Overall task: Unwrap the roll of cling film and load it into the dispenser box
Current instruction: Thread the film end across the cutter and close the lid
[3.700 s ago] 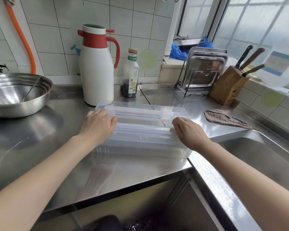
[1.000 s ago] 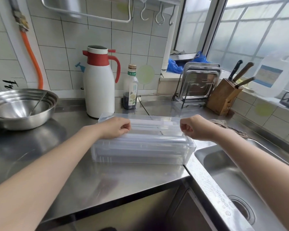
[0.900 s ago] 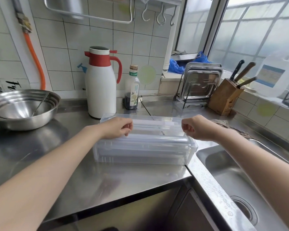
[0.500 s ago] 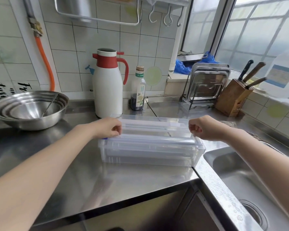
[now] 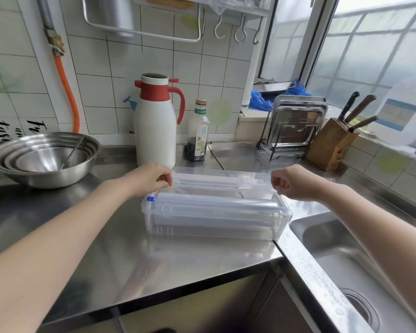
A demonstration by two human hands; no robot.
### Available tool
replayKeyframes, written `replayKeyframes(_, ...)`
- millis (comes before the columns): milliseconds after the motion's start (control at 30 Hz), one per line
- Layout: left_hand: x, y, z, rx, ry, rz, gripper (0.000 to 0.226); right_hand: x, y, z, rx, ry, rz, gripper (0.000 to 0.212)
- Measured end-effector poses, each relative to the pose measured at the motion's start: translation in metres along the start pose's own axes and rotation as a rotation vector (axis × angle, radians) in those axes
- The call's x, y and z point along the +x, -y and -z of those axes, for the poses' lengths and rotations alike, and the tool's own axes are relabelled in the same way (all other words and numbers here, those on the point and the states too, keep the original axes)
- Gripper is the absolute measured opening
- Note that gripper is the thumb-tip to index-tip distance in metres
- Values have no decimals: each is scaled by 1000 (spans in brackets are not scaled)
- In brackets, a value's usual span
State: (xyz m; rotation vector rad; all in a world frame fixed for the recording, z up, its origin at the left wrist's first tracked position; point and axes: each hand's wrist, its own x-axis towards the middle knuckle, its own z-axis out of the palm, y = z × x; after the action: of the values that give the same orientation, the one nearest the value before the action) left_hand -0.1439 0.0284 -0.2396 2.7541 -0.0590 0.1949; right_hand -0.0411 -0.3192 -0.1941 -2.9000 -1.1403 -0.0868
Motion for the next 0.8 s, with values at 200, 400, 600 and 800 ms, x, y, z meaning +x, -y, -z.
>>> replayKeyframes(200, -4, -5, 7, -1, -94, -25, 12, -5, 3, 3, 5, -80, 6, 11)
replayKeyframes(400, -5, -10, 11, 25, -183, -29, 14, -7, 1, 7, -3, -123, 8, 11)
replayKeyframes(600, -7, -13, 16, 23, -219, -17, 14, -8, -1, 9, -4, -149, 3, 12)
replayKeyframes(800, -12, -19, 22, 37, -240, -18, 14, -10, -2, 12, -2, -166, 8, 11)
